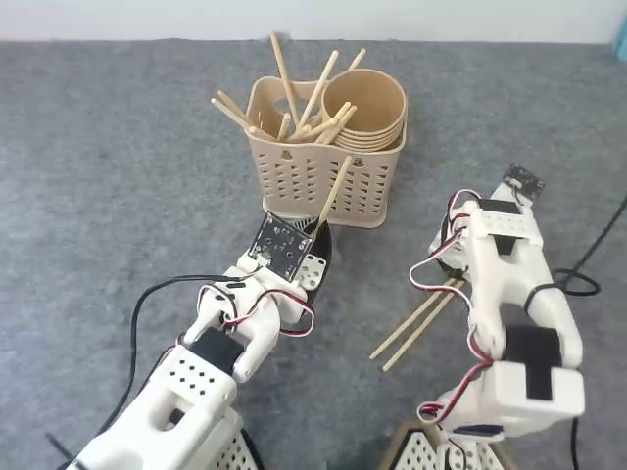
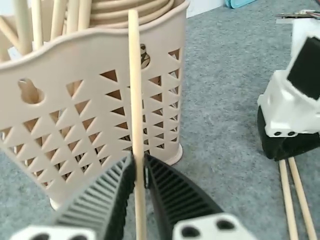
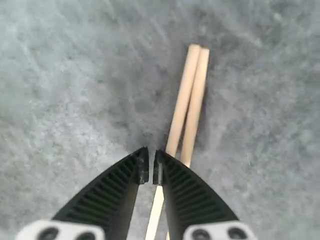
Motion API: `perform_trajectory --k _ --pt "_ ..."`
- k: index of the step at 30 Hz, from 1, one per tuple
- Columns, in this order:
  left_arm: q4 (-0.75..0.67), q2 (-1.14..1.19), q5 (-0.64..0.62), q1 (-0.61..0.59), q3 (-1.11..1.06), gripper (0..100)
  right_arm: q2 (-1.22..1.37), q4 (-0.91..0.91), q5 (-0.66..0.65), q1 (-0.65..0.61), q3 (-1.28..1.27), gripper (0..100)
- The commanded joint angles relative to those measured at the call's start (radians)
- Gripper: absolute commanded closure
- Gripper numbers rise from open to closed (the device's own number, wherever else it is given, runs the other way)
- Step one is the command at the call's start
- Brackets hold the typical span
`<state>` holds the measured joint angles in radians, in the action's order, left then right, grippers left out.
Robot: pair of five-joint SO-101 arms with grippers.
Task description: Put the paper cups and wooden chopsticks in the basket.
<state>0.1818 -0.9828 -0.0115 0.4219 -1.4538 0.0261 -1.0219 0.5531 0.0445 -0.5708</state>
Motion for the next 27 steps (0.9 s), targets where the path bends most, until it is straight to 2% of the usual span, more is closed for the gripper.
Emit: perform_trajectory --k 1,8,11,16,27 --pt "-0.026 -0.028 0.009 -0.008 0.005 99 -0.139 -0.061 0.014 0.010 0.048 95.3" --pt "-0.026 -0.028 0.009 -0.008 0.005 99 -0.162 -0.131 0.014 -0.016 0.026 95.3" --pt "-0.026 -0.028 0.009 -0.008 0.002 99 -0.162 -0.061 0.014 -0.016 -0.011 94.6" --pt "-0.026 -0.028 0.009 -0.008 -0.002 99 -0.162 0.042 0.049 -0.018 -0.094 86.4" --pt "-0.026 -0.028 0.009 -0.008 -0.002 99 -0.162 0.202 0.069 -0.008 -0.170 86.2"
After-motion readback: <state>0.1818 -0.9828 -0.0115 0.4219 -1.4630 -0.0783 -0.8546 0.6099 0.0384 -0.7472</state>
